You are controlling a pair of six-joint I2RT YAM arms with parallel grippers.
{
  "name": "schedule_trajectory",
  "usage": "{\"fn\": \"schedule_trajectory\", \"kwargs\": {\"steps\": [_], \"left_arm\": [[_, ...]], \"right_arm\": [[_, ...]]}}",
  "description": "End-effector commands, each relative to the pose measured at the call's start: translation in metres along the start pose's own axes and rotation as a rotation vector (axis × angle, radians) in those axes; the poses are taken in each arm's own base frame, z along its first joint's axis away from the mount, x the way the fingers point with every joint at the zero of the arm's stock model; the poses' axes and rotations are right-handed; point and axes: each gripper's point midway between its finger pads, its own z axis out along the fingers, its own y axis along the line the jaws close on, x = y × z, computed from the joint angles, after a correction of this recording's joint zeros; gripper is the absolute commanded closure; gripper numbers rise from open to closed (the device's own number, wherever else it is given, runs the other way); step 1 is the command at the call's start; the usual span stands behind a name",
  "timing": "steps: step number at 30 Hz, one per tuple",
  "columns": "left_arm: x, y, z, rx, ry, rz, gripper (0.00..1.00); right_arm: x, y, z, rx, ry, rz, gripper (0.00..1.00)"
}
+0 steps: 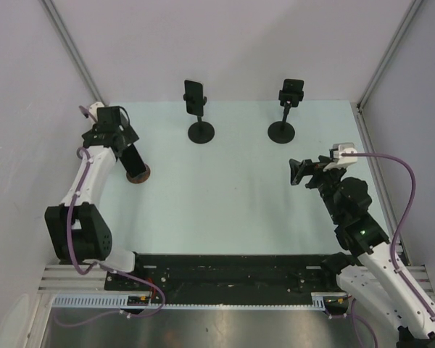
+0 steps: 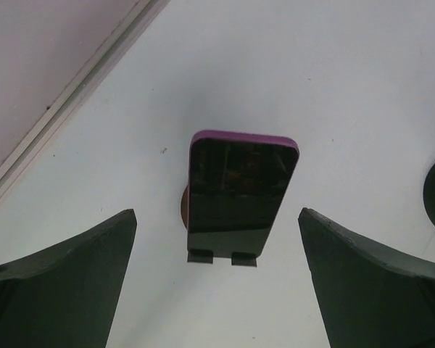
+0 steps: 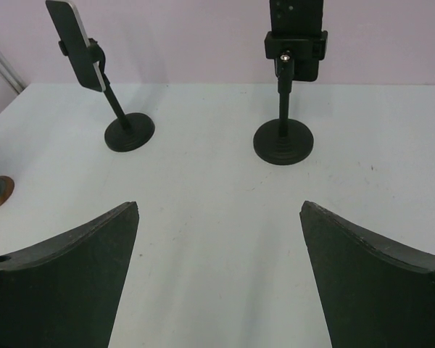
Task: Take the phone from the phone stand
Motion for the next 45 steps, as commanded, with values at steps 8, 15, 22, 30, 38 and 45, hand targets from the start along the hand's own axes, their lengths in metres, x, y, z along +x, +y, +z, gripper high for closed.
{"fn": "schedule_trajectory", "kwargs": {"steps": [8, 15, 22, 30, 38, 45], "left_arm": [[-0.035, -0.023, 0.034, 0.056, 0.004, 0.078, 0.0], [-0.032, -0.021, 0.049, 0.018, 0.015, 0.12, 0.0], [-0.021, -0.018, 0.062, -0.001, 0.045, 0.136, 0.0], [-0.003, -0.017, 0.067, 0.011, 0.093, 0.119, 0.0], [0.009, -0.016, 0.066, 0.043, 0.092, 0.112, 0.05], [0.017, -0.014, 0.064, 0.058, 0.08, 0.11, 0.07]], "right_arm": [[0.024, 0.025, 0.018, -0.125, 0.085, -0.046, 0.0], [0.033, 0.026, 0.023, -0.135, 0.113, -0.058, 0.0], [0.039, 0.029, 0.025, -0.151, 0.134, -0.063, 0.0], [0.044, 0.03, 0.027, -0.153, 0.151, -0.064, 0.0], [0.047, 0.031, 0.027, -0.157, 0.161, -0.064, 0.0], [0.049, 0.032, 0.026, -0.164, 0.164, -0.057, 0.0]]}}
